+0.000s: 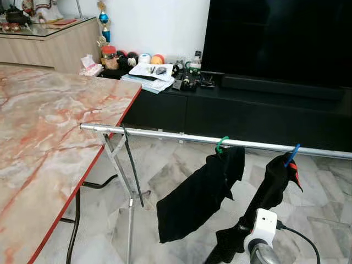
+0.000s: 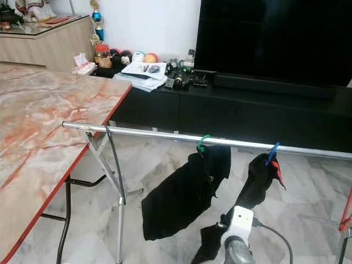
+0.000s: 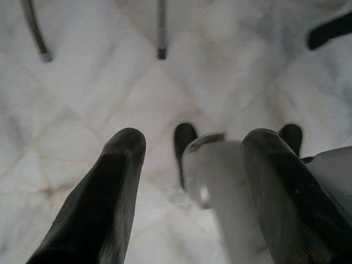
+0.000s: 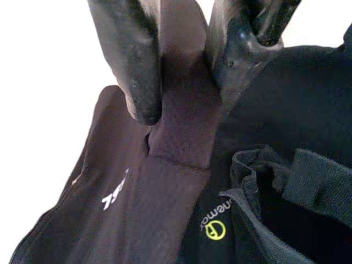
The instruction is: Hang hanger
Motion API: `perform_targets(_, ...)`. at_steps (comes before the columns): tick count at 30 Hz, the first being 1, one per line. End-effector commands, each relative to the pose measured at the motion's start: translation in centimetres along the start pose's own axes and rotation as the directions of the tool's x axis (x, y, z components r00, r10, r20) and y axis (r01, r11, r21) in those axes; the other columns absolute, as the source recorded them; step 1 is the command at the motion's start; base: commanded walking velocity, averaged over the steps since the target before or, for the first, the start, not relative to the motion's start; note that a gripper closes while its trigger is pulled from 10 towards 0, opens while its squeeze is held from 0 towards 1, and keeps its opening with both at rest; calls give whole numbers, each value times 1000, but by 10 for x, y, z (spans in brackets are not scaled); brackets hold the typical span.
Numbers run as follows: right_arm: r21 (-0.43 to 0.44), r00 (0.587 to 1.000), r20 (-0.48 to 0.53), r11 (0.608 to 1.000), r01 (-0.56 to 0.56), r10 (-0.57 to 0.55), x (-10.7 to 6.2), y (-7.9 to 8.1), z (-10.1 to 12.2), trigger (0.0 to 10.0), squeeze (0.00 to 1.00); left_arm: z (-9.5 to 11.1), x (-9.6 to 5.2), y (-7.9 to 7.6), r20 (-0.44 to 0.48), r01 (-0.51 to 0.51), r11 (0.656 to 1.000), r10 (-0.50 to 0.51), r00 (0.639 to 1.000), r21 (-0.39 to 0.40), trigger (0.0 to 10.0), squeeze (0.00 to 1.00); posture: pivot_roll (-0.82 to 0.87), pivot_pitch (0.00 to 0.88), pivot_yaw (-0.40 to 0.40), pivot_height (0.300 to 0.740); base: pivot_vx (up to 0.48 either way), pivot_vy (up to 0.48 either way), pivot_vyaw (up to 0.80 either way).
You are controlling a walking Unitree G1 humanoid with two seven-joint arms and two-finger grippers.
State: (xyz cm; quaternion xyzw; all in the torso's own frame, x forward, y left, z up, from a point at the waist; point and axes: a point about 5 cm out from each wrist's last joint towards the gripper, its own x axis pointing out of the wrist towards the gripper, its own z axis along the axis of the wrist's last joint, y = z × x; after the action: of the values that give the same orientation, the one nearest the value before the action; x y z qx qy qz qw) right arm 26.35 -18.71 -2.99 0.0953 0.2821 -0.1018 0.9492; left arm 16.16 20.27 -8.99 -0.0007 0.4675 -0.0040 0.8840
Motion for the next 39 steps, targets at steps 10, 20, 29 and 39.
perform_targets(10,-22,999,-39,1000,8,-9,-3,-2,-11,0,0,11,4,-8,-9,1,999,-1,1000,35,10000,0,213,0,-21,740,0,0,0)
perform_targets(20,-32,998,-56,999,11,-12,-4,-2,-15,0,0,13,4,-5,0,-3,999,3,1000,38,10000,0,214,0,-19,740,0,0,0)
perform_targets(29,-146,978,-205,989,-7,-24,-12,-6,-42,0,0,-2,-4,16,-6,-15,999,16,1000,36,10000,0,214,0,-19,740,0,0,0)
perform_targets(39,-227,944,-326,973,-26,-50,-21,-13,-64,0,0,-12,-10,31,-31,-33,999,34,999,34,10000,0,214,0,-18,740,0,0,0)
